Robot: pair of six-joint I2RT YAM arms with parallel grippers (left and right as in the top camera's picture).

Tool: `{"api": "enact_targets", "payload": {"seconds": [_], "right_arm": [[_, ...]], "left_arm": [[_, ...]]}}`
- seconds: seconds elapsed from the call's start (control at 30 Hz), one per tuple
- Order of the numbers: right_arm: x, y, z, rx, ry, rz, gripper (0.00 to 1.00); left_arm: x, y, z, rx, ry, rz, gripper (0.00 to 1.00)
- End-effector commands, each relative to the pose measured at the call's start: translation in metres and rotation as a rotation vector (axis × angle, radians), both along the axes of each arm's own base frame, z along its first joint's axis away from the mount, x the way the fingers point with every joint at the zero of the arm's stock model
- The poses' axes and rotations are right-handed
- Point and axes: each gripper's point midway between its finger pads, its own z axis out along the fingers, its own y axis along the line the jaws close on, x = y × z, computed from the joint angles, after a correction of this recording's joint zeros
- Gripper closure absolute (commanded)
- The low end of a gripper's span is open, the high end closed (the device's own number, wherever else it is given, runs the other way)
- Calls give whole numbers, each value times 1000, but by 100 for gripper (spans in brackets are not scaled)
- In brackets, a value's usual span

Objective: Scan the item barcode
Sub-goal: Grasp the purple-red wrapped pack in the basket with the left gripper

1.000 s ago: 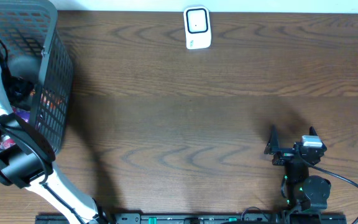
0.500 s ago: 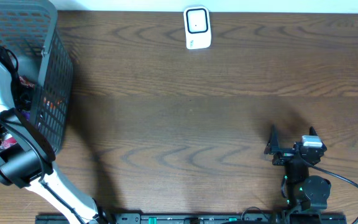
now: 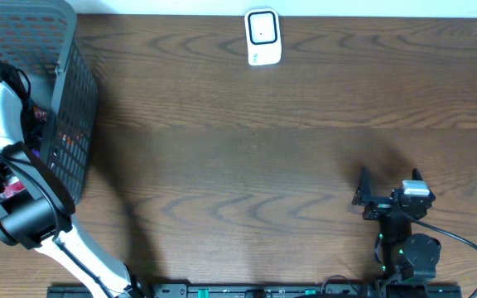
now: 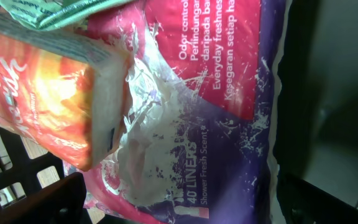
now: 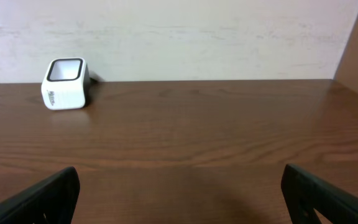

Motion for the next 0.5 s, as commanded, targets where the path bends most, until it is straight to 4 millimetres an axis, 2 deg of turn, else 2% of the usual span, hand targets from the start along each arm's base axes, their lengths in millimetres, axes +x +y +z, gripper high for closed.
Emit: {"api": "enact_targets", "payload": {"seconds": [0.0, 0.1, 0.2, 0.27, 0.33, 0.4, 0.43, 0.47], "right_arm": [[0, 2, 0, 10, -1, 9, 1], [0, 2, 0, 10, -1, 9, 1], [0, 2, 0, 10, -1, 9, 1], [0, 2, 0, 10, -1, 9, 1], [0, 2, 0, 10, -1, 9, 1], [0, 2, 0, 10, -1, 9, 1], [0, 2, 0, 10, -1, 9, 1], [0, 2, 0, 10, -1, 9, 1]], "left_arm": [[-8, 0, -13, 5, 48, -8, 2], [-12, -2, -22, 0, 58, -9, 1], [-15, -5, -30, -6, 66, -9, 11], [-18, -6, -34, -9, 73, -9, 30], [-19, -7, -35, -11, 76, -9, 61], [-19, -7, -35, -11, 76, -9, 78], [-19, -7, -35, -14, 80, -14, 92], [-20, -7, -34, -18, 85, -23, 93]]}}
